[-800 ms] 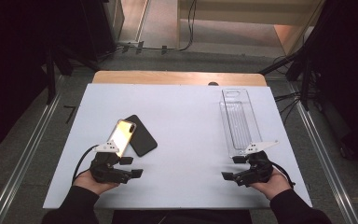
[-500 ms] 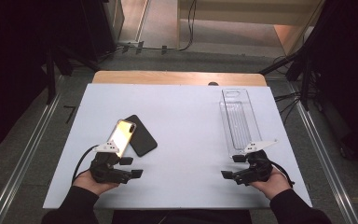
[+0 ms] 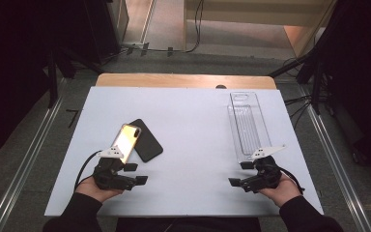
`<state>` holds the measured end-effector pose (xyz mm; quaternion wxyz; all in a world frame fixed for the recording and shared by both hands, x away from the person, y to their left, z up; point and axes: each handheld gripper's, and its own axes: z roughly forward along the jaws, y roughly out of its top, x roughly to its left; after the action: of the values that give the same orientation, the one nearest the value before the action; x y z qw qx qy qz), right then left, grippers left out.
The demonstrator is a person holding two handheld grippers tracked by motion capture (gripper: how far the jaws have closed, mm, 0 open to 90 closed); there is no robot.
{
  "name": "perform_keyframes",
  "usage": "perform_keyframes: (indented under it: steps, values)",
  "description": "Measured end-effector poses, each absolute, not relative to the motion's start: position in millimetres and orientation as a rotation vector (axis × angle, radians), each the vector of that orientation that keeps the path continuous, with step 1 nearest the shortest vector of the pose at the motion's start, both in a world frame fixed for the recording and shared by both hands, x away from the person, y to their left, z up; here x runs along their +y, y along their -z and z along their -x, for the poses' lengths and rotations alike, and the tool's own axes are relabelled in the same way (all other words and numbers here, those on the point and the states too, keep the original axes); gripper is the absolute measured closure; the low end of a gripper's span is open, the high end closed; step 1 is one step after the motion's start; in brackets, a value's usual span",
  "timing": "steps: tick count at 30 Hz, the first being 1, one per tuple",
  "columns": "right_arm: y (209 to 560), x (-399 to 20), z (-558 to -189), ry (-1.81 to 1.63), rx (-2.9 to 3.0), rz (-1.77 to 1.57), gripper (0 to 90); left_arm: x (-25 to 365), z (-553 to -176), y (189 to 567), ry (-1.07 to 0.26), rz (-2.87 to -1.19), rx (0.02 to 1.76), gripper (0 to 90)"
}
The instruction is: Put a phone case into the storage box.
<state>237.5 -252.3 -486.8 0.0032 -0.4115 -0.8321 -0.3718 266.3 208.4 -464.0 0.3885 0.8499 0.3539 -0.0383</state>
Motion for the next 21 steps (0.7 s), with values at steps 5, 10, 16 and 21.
perform_keyframes:
  steps: [5, 10, 16, 21]
  values:
    - [487.4, -252.2, -237.5, 1.157, -2.612, 1.290, 13.1, 209.0, -266.8, 464.3, 0.102, -2.162, 0.904, 28.8]
    - [487.1, -252.6, -237.0, 1.157, -2.607, 1.294, 13.1, 208.5, -266.8, 464.4, 0.097, -2.166, 0.909, 28.8]
    - [487.1, -252.4, -236.9, 1.152, -2.610, 1.294, 13.1, 208.6, -266.9, 464.4, 0.089, -2.170, 0.913, 28.8]
    - [487.5, -252.3, -236.9, 1.145, -2.611, 1.298, 13.1, 207.3, -266.5, 464.3, 0.076, -2.183, 0.921, 28.7]
